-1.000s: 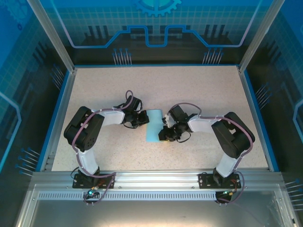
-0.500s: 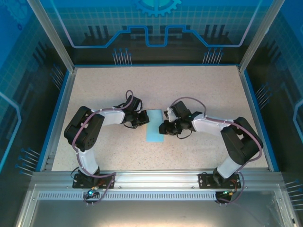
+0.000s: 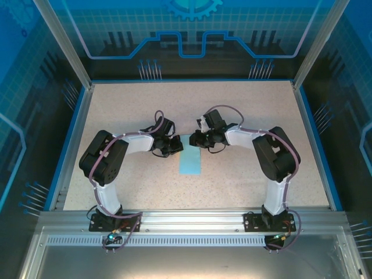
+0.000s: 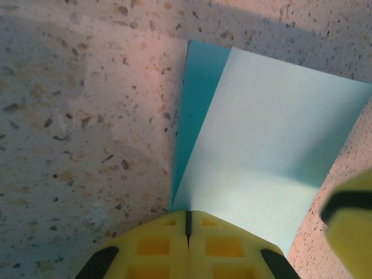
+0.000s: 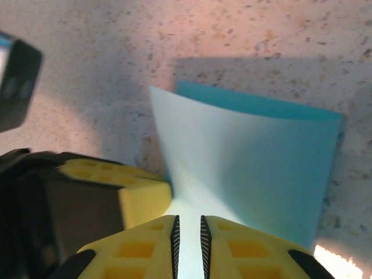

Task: Fold a paper plane with a square sheet of paper (pick it up from the middle)
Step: Fold the square sheet of paper in half at the center of the table.

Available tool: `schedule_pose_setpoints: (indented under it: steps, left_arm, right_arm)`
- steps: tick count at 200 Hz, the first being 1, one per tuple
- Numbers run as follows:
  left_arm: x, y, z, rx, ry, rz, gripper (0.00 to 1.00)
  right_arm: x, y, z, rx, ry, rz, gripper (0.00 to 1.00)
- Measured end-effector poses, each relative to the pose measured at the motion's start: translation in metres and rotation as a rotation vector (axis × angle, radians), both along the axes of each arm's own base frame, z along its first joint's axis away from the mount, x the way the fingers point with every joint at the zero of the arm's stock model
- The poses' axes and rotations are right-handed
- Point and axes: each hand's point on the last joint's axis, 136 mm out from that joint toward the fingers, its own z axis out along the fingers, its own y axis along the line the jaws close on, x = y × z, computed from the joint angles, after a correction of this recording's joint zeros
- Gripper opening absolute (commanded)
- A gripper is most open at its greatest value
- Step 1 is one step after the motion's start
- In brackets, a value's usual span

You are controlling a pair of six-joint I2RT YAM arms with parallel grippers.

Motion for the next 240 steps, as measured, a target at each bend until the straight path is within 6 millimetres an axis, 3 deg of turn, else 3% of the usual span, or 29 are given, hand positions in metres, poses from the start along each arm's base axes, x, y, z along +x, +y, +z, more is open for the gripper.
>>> schedule_pose_setpoints:
  steps: [34, 57, 87, 145, 212, 240]
  left_arm:
    - [0.000, 0.000, 0.000, 0.003, 0.004, -0.001, 0.00]
    - [0.001, -0.001, 0.000, 0.002, 0.003, -0.001, 0.00]
    - [0.001, -0.001, 0.000, 0.002, 0.003, -0.001, 0.00]
    - [0.001, -0.001, 0.000, 0.006, 0.002, -0.002, 0.00]
    - [0.001, -0.001, 0.000, 0.014, 0.003, 0.001, 0.00]
    - [0.001, 0.000, 0.000, 0.019, 0.003, 0.002, 0.00]
  right_arm:
    - [0.009, -0.018, -0.026, -0.035, 0.059, -0.068, 0.18]
    - [0.012, -0.020, -0.028, -0.016, 0.078, -0.102, 0.16]
    - [0.007, -0.027, -0.020, -0.018, 0.058, -0.132, 0.19]
    - [0.036, -0.012, 0.018, 0.053, -0.036, -0.126, 0.19]
    - [0.041, -0.019, -0.026, 0.001, 0.061, -0.144, 0.18]
    - [0.047, -0.022, -0.023, -0.006, 0.057, -0.158, 0.18]
